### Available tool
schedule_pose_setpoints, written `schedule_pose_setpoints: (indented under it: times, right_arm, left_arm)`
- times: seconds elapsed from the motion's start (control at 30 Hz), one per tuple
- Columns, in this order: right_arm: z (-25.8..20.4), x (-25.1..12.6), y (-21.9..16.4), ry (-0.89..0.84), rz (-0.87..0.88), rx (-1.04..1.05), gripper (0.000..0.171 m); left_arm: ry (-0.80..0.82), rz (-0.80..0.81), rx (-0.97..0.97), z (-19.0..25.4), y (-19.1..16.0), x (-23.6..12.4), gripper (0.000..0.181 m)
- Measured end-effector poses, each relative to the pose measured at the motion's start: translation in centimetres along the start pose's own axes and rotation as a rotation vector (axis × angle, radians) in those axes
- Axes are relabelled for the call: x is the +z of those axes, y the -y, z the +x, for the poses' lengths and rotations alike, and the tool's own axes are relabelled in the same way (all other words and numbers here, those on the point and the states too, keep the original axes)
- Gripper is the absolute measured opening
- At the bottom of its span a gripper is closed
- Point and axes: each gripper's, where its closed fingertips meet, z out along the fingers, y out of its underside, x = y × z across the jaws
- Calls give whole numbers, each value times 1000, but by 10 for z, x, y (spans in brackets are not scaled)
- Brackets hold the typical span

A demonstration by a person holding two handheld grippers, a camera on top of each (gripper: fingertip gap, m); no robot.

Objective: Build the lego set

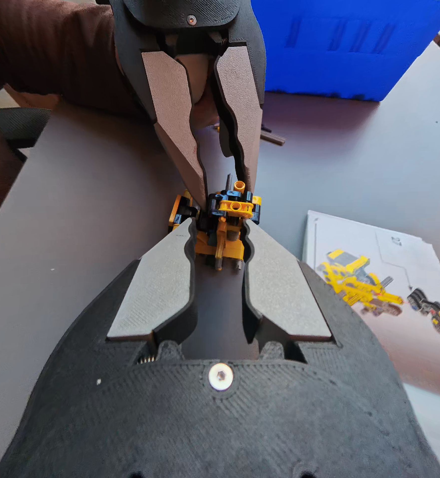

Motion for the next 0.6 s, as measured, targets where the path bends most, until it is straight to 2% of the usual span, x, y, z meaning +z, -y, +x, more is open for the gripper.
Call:
schedule_pose_setpoints:
  times: [0.23,0.6]
  right_arm:
    - [-31,-19,-12,-40,0,9,31]
    - [-31,-28,-8,1,56,73,33]
  left_arm:
    - [-23,30,40,35,3,12,25]
    - [-19,41,49,39,4,14,24]
